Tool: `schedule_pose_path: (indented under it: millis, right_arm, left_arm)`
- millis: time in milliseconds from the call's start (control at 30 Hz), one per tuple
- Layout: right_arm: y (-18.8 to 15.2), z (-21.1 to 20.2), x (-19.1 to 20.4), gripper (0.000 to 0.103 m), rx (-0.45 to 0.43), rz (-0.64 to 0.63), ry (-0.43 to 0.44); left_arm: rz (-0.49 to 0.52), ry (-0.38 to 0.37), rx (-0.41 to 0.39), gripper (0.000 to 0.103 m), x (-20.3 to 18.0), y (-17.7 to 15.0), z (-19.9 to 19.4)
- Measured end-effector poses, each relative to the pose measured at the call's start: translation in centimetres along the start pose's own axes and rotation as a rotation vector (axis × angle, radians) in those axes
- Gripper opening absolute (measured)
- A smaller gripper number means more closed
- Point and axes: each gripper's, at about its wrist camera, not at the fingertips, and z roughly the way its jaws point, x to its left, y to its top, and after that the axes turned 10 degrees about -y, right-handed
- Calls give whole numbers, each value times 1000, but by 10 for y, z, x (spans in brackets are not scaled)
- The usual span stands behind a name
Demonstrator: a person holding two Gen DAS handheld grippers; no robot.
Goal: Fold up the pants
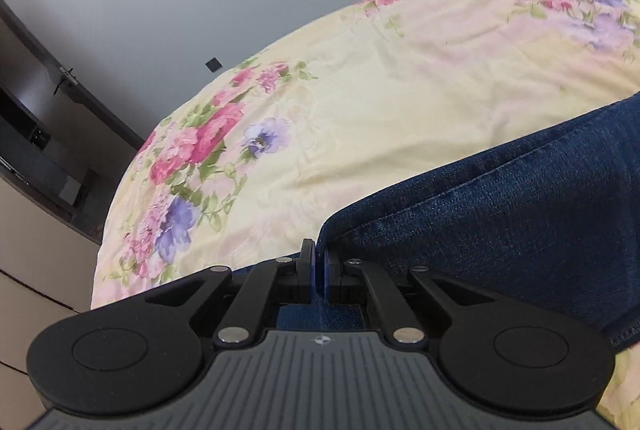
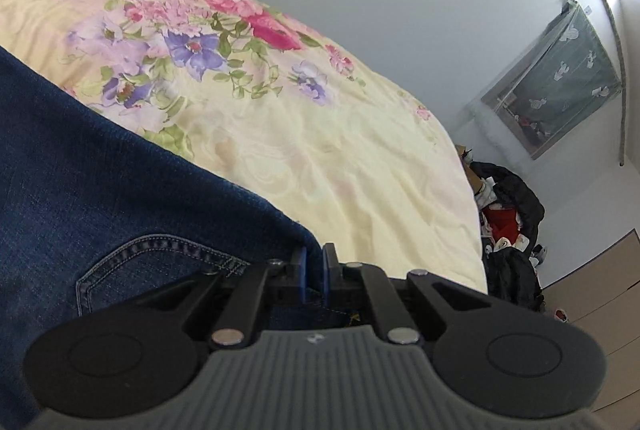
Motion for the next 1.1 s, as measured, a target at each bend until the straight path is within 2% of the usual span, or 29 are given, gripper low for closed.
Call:
schedule_pose_path:
  millis: [100,167,233,267,333,367,400,433,500,533,600,800,933,1000,1100]
  right_arm:
    - [1,39,22,0,43,-13,25]
    - [-1,55,33,1,67,-7,30]
    - [-4,65,39,7,74,17,35]
    - [-5,66,41,8,75,26,32]
    - [-6,62,43,9,73,30,13]
    - [-6,58,43,11,73,33,5]
    - [-5,53,42,23,67,46,8]
    - [-4,46,40,41,53,67,14]
    - [-2,28,38,49,26,102,20]
    - [-1,18,38,49,23,116,32]
    - [-3,-1,42,49,23,142,75]
    - [-21,-51,73,49,43,164,172]
    - [-32,-74,87,51,37,150,180]
    - [-36,-80,89,51,51,155,177]
    - [-37,-83,89,52,85,164,164]
  left_arm:
    - [21,-16,37,5,-4,7,32]
    - [22,-20,57,12,-4,8,49]
    - [17,-36,73,16,-2,8,60]
    - [11,-46,78,23,0,7,62]
    - [-9,-71,71,42,5,3,60]
    - [-25,-105,55,55,10,2,56]
    - [-38,-134,34,60,14,-1,48]
    - [-56,-167,14,62,19,-1,41]
    - [-81,-214,-9,72,25,-2,23]
    - [-74,-232,-24,72,26,-5,12]
    - [-11,-265,-42,72,20,-15,-12]
    - [194,-298,-5,72,-14,-66,-49]
    - [380,-262,13,77,-48,-99,-56]
    - [488,-221,30,78,-65,-114,-49]
    - [583,-174,54,78,-81,-128,-31]
